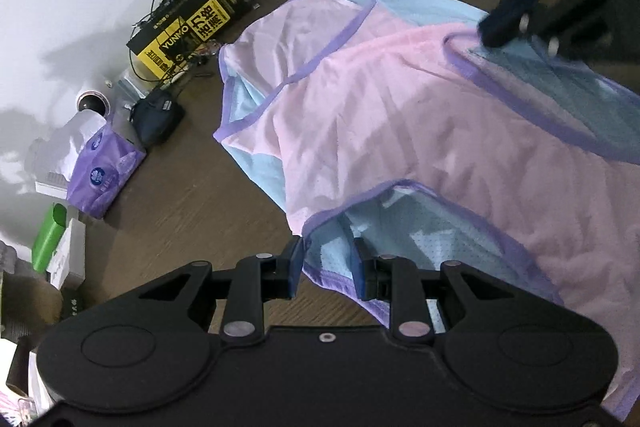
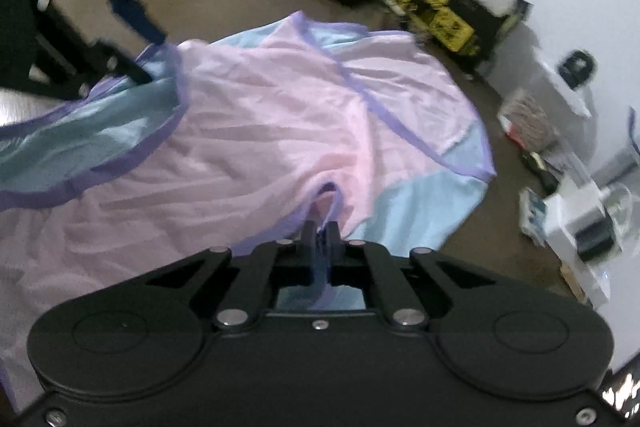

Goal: Fold clothes

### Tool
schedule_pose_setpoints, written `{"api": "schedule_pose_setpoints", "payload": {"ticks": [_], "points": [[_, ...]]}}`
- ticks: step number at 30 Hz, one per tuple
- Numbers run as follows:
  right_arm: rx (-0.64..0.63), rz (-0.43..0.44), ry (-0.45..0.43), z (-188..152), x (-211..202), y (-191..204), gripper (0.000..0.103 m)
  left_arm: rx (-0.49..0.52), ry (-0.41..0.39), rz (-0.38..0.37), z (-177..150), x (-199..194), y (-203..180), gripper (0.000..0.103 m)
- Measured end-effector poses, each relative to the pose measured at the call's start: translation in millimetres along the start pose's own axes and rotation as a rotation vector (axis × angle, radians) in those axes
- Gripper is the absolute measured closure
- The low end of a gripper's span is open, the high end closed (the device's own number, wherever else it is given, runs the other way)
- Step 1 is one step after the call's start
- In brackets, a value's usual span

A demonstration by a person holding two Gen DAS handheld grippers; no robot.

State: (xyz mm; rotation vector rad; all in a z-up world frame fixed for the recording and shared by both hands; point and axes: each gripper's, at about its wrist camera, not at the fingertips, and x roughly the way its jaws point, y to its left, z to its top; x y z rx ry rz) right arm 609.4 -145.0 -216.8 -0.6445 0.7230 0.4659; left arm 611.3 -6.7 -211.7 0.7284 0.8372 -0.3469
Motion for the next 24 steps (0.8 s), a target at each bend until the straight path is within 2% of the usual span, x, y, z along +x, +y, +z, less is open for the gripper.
{"api": "schedule_pose_setpoints", "payload": {"ticks": [5, 8, 9, 11, 13, 14, 17, 18, 20, 24], "points": [[0.130, -0.076, 0.007, -16.9, -10.7, -25.2, 0.098, 0.008, -0.009, 0.028, 0.0, -1.2, -2.6, 0.077], [0.224, -0.073, 0.039, -26.4, -3.4, -37.9, 0.097, -0.008, -0.011, 0.042, 3.6, -2.7, 1.4, 0.077], [0.233, -0.079, 0.041, -26.7, -2.9, -38.9, 0.094, -0.009, -0.010, 0.045, 4.5, -2.4, 3.3, 0.077], [0.247, -0.103, 0.041, -26.4, -2.5, -39.4, 0.076, 0.003, -0.002, 0.051, 5.7, -0.2, 5.7, 0.077], [0.193, -0.137, 0.016, -24.6, -6.5, -32.8, 0.069, 0.019, 0.010, 0.053, 6.6, 3.3, 7.9, 0.077], [0.151, -0.150, 0.004, -23.8, -8.8, -27.6, 0.063, 0.024, 0.017, 0.047, 6.2, 5.3, 8.5, 0.077], [0.037, -0.146, -0.013, -22.8, -11.3, -13.5, 0.050, 0.043, 0.012, 0.029, 3.8, 7.2, 7.5, 0.077], [-0.007, -0.140, -0.019, -22.6, -12.2, -7.6, 0.050, 0.046, 0.004, 0.015, 3.3, 6.2, 7.5, 0.079], [-0.051, -0.120, -0.031, -20.3, -15.3, 0.4, 0.050, 0.047, -0.018, -0.001, 2.7, 3.3, 6.6, 0.093], [-0.009, -0.038, -0.075, -0.4, -21.6, 3.7, 0.050, 0.063, -0.067, 0.031, 0.6, -5.9, -2.0, 0.096]]}}
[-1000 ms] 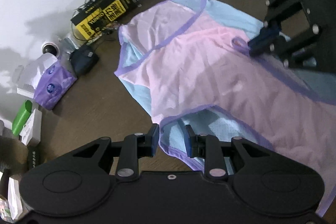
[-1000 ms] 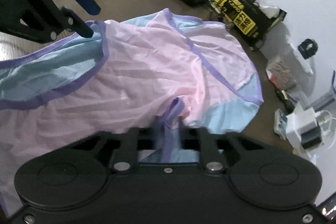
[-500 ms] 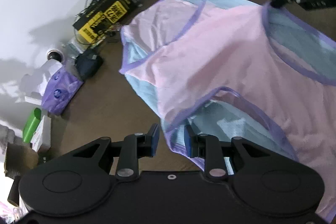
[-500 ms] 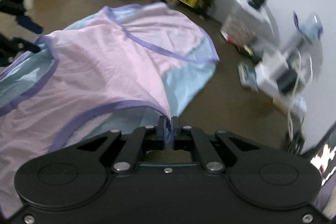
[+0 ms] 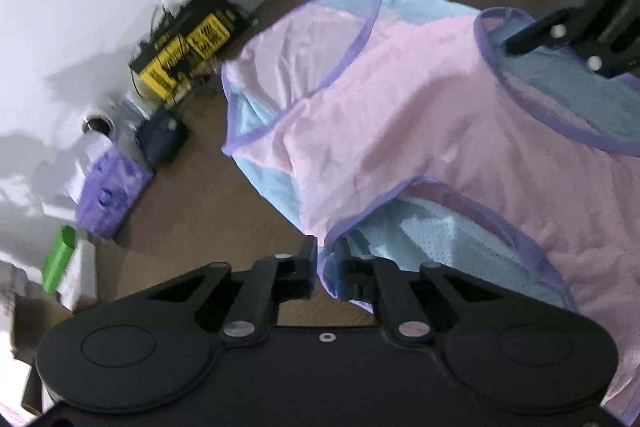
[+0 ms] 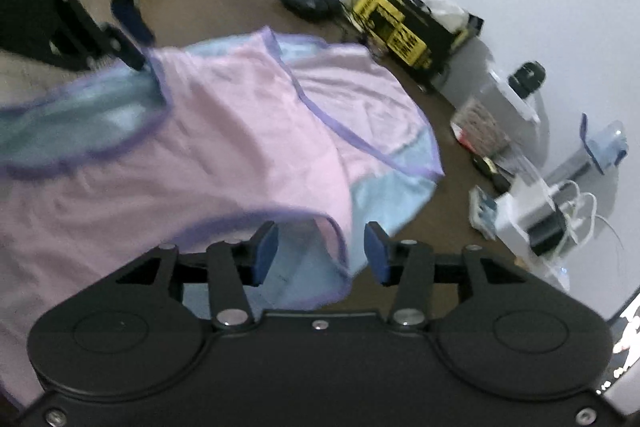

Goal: Fold clothes

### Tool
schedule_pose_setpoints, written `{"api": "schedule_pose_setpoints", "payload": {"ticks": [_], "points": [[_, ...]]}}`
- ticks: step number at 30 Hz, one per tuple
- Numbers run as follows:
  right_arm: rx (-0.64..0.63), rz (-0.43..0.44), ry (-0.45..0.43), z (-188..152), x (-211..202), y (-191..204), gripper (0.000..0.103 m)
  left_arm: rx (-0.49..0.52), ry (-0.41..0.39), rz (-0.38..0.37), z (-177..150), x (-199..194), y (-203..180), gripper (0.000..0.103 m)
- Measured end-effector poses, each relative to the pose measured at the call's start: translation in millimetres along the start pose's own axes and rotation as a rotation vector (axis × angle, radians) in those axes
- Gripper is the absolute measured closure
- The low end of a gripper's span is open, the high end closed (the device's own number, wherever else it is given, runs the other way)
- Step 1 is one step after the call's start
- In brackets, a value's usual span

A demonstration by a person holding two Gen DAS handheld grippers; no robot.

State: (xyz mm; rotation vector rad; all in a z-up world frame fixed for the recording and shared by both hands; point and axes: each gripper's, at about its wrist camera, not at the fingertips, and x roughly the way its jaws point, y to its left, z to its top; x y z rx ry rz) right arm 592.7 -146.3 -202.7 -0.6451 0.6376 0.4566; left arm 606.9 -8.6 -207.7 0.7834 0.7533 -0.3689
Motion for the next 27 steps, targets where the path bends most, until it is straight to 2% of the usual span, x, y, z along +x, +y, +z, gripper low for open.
{"api": "schedule_pose_setpoints", "payload": {"ticks": [4, 7, 10, 15, 18, 19, 20, 21, 22, 24, 27], "points": [[0.131, 0.181, -0.068, 49.7, 17.3, -8.5, 0.050, -0.025, 0.014, 0.018, -0.5, 0.2, -4.8, 0.096], [0.127, 0.256, -0.104, 96.4, 49.7, -15.0, 0.050, -0.033, 0.051, 0.024, -3.4, 3.9, -2.4, 0.095], [0.100, 0.312, -0.067, 136.1, 99.8, -22.2, 0.050, -0.043, 0.059, 0.010, -5.4, 6.5, 2.3, 0.092], [0.137, 0.468, 0.006, 162.5, 160.5, -38.9, 0.052, -0.007, 0.042, -0.013, -6.4, 15.6, 9.8, 0.087], [0.142, 0.533, 0.047, 171.9, 181.6, -45.4, 0.066, 0.004, 0.024, -0.028, -6.5, 20.4, 16.6, 0.085], [0.149, 0.564, 0.073, 174.7, 190.0, -48.1, 0.079, 0.008, 0.017, -0.036, -6.7, 21.0, 17.6, 0.085], [0.157, 0.597, 0.099, 176.2, 196.9, -50.5, 0.102, 0.015, 0.000, -0.048, -7.2, 21.1, 19.0, 0.087], [0.157, 0.617, 0.115, 176.3, 201.4, -52.1, 0.102, 0.023, -0.021, -0.052, -7.8, 20.2, 19.1, 0.091], [0.147, 0.625, 0.122, 175.2, 203.6, -52.9, 0.102, 0.030, -0.042, -0.053, -8.4, 19.0, 18.8, 0.099], [0.159, 0.652, 0.115, 174.4, 204.1, -57.9, 0.102, 0.047, -0.078, -0.050, -9.2, 16.0, 17.0, 0.101], [0.299, 0.673, 0.073, 171.1, 202.2, -78.0, 0.102, 0.068, -0.119, -0.043, -9.9, 8.5, 10.7, 0.102]]}}
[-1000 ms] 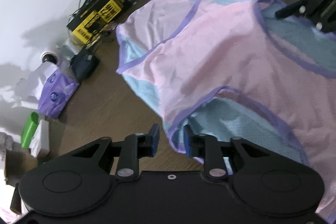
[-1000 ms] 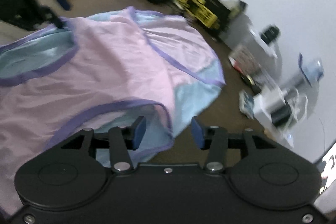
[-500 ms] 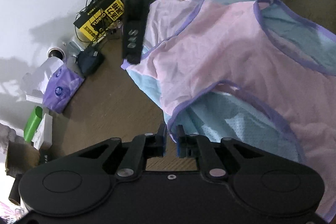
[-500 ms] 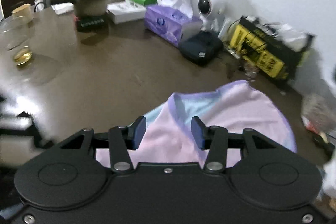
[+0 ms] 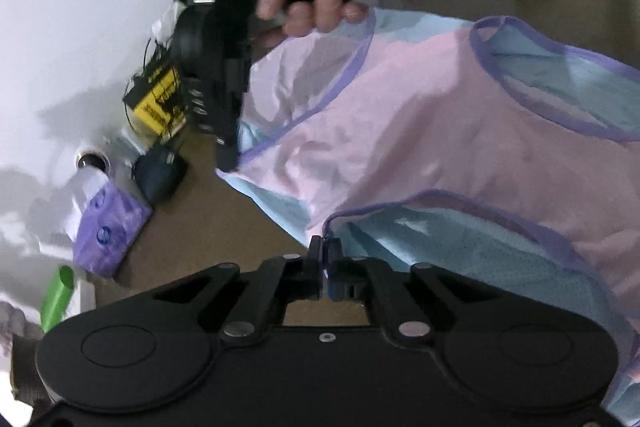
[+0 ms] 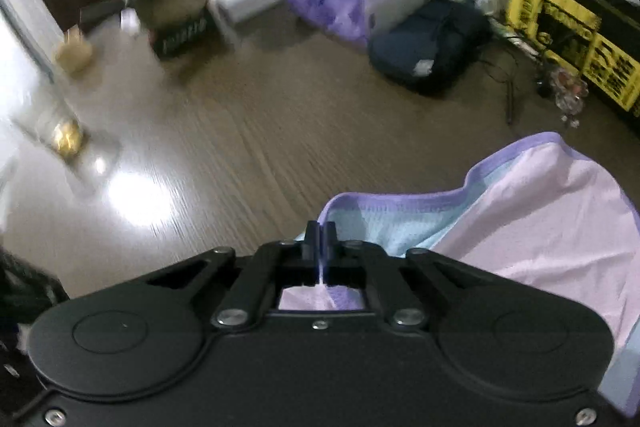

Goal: Fold clothes

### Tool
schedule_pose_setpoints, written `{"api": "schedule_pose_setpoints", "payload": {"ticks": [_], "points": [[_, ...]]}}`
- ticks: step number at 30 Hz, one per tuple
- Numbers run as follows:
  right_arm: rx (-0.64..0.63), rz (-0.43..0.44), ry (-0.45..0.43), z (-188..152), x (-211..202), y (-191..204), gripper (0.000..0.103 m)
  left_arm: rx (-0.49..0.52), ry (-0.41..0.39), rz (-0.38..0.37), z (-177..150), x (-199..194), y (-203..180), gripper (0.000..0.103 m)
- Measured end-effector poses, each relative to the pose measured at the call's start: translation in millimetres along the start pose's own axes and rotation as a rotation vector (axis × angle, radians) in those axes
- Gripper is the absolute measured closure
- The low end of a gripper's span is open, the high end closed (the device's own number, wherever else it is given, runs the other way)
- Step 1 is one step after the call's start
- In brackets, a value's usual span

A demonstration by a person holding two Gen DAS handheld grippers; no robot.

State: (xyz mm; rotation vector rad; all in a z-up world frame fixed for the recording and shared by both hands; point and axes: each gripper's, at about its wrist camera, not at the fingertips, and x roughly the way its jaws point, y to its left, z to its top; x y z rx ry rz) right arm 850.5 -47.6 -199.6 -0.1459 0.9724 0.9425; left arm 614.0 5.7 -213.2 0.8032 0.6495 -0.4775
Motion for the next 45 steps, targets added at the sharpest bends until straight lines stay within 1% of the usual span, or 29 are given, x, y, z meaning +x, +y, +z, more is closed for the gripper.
{"api": "schedule_pose_setpoints", "payload": {"ticks": [4, 7, 8, 9, 10, 12, 13, 14, 16, 18, 19, 20, 22, 23, 25, 26, 27, 28, 30, 32, 34, 36, 37, 38, 39, 41, 43, 45], "points": [[0.184, 0.017, -0.105, -2.1, -12.8, -25.8, 0.102, 0.018, -0.015, -0.010, 0.3, -4.9, -9.4, 0.102], [0.228, 0.026, -0.109, -4.7, -10.0, -32.2, 0.102, 0.010, -0.002, -0.010, -1.0, -4.5, -13.4, 0.102], [0.239, 0.029, -0.104, -5.5, -8.1, -33.8, 0.102, 0.013, 0.013, -0.008, -1.8, -3.4, -13.7, 0.102], [0.239, 0.019, -0.095, -5.5, -4.9, -34.1, 0.102, 0.015, 0.031, -0.007, -2.6, -2.0, -14.0, 0.102], [0.223, -0.011, -0.085, -4.7, -1.5, -32.2, 0.100, 0.030, 0.045, -0.003, -3.7, -1.7, -15.0, 0.101], [0.177, -0.074, -0.079, -3.6, 0.1, -26.9, 0.100, 0.056, 0.049, 0.004, -6.5, -3.9, -14.3, 0.101], [0.151, -0.089, -0.082, -4.1, -3.9, -24.7, 0.096, 0.049, 0.040, -0.002, -7.3, -7.2, -12.3, 0.101], [0.132, -0.100, -0.086, -4.1, -7.9, -22.8, 0.087, 0.038, 0.029, -0.008, -7.8, -11.0, -10.4, 0.100], [0.097, -0.144, -0.129, -8.4, -30.4, -19.5, 0.080, 0.005, 0.012, -0.021, -8.3, -19.0, -6.6, 0.100], [0.082, -0.198, -0.176, -18.8, -59.4, -22.6, 0.079, -0.022, 0.004, -0.034, -7.1, -25.1, -3.4, 0.100], [0.075, -0.234, -0.183, -25.3, -72.7, -25.4, 0.079, -0.037, 0.002, -0.042, -5.4, -28.4, -2.2, 0.099], [0.065, -0.277, -0.178, -35.7, -88.4, -30.4, 0.079, -0.042, -0.002, -0.052, -1.8, -31.4, -2.0, 0.099], [0.039, -0.331, -0.128, -53.5, -107.7, -41.6, 0.079, -0.048, -0.011, -0.073, 6.2, -37.1, -2.2, 0.099], [0.023, -0.354, -0.089, -62.2, -114.2, -47.4, 0.079, -0.053, -0.032, -0.085, 13.7, -39.6, -3.8, 0.099], [-0.010, -0.418, 0.024, -84.4, -125.8, -60.8, 0.079, -0.055, -0.068, -0.130, 33.2, -36.6, -12.9, 0.098], [-0.021, -0.435, 0.057, -90.7, -128.1, -63.9, 0.079, -0.024, -0.093, -0.148, 44.1, -33.2, -21.9, 0.098], [-0.053, -0.450, 0.090, -97.3, -128.9, -64.4, 0.079, 0.047, -0.134, -0.152, 60.0, -26.2, -37.9, 0.098], [-0.093, -0.464, 0.120, -103.7, -128.8, -62.6, 0.079, 0.073, -0.147, -0.150, 65.1, -23.8, -44.5, 0.098], [-0.156, -0.462, 0.144, -110.1, -125.9, -57.1, 0.079, 0.154, -0.144, -0.146, 88.9, -2.5, -65.6, 0.098], [-0.203, -0.452, 0.151, -110.9, -119.8, -52.1, 0.079, 0.175, -0.121, -0.150, 103.5, 17.1, -76.0, 0.098], [-0.235, -0.438, 0.155, -109.9, -113.3, -49.6, 0.079, 0.181, -0.095, -0.155, 110.4, 28.6, -79.0, 0.097], [-0.266, -0.432, 0.170, -109.4, -107.6, -49.6, 0.077, 0.214, -0.090, -0.189, 114.8, 36.9, -79.0, 0.097], [-0.284, -0.426, 0.180, -107.8, -104.0, -49.4, 0.076, 0.220, -0.090, -0.195, 115.2, 37.9, -78.5, 0.094], [-0.301, -0.406, 0.188, -105.7, -100.9, -50.1, 0.076, 0.234, -0.088, -0.197, 115.8, 40.4, -78.3, 0.090], [-0.317, -0.386, 0.192, -103.6, -98.1, -51.5, 0.076, 0.251, -0.087, -0.193, 116.7, 43.2, -78.0, 0.088], [-0.328, -0.358, 0.196, -100.7, -93.6, -53.7, 0.075, 0.260, -0.089, -0.191, 116.7, 44.5, -77.0, 0.076], [-0.334, -0.317, 0.224, -95.5, -86.6, -59.7, 0.075, 0.278, -0.090, -0.212, 117.6, 46.8, -78.5, 0.074], [-0.341, -0.272, 0.251, -90.7, -80.7, -64.4, 0.075, 0.297, -0.109, -0.232, 117.3, 46.4, -80.5, 0.075]]}}
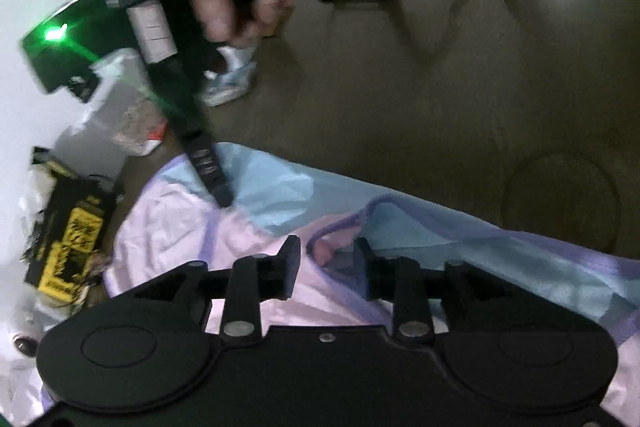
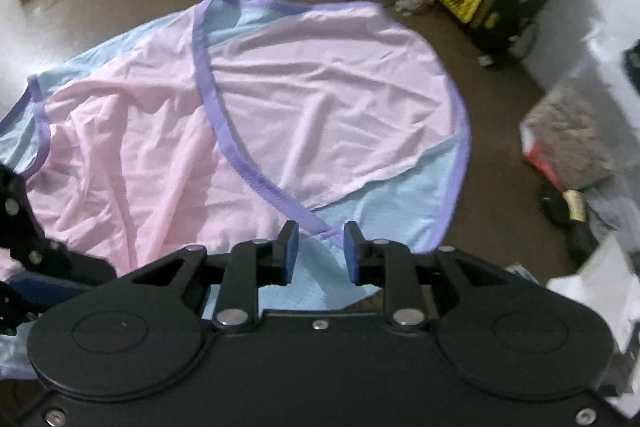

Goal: Fold clothes

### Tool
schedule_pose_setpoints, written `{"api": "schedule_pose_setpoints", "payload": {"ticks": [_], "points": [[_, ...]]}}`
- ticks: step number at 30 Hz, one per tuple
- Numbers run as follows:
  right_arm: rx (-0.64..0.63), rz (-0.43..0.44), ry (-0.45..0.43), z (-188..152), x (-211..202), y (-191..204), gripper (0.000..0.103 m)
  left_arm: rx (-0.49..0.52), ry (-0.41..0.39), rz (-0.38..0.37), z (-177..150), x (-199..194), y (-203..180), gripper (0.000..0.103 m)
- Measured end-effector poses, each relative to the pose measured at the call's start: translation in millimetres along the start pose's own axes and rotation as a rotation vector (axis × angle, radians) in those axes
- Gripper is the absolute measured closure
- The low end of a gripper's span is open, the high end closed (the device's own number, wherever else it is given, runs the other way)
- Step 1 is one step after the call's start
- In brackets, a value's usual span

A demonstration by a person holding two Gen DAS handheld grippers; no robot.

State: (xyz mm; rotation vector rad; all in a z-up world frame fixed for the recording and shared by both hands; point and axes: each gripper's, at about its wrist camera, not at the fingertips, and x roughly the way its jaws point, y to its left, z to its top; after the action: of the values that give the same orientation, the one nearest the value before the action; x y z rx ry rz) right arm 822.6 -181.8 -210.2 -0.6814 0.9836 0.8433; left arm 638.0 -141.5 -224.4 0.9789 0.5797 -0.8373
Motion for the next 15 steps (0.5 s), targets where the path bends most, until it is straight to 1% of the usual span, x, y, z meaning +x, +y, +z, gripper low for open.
{"api": "schedule_pose_setpoints", "payload": {"ticks": [2, 3, 4, 5, 6, 10, 13, 14, 15], "points": [[0.005, 0.034, 0.008, 3.9, 1.9, -3.2, 0.076, -0.001, -0.010, -0.028, 0.8, 0.1, -1.2, 0.098], [0.008, 0.045, 0.008, 4.8, 2.4, -3.6, 0.079, -0.009, -0.024, -0.044, 0.4, -1.8, -2.5, 0.099], [0.013, 0.051, 0.002, 4.8, 2.0, -3.7, 0.093, -0.011, -0.030, -0.046, 0.9, -1.9, -4.1, 0.102], [0.021, 0.050, -0.009, 3.7, 1.3, -3.6, 0.096, -0.008, -0.041, -0.050, 0.6, -4.4, -6.9, 0.102], [0.031, 0.043, -0.023, 2.2, -0.2, -3.4, 0.097, -0.007, -0.059, -0.054, -0.4, -9.2, -11.4, 0.102], [0.104, 0.007, -0.104, -6.1, -11.9, -4.3, 0.098, -0.034, -0.084, -0.067, 0.7, -15.4, -20.3, 0.102], [0.145, -0.006, -0.116, -8.3, -15.2, -7.5, 0.097, -0.035, -0.090, -0.065, 5.1, -17.5, -26.8, 0.102], [0.144, -0.011, -0.111, -8.3, -14.8, -7.2, 0.097, -0.040, -0.090, -0.047, 6.6, -18.1, -28.8, 0.101], [0.135, -0.024, -0.102, -8.3, -13.8, -5.6, 0.095, -0.047, -0.084, -0.052, 7.6, -18.8, -28.9, 0.101]]}}
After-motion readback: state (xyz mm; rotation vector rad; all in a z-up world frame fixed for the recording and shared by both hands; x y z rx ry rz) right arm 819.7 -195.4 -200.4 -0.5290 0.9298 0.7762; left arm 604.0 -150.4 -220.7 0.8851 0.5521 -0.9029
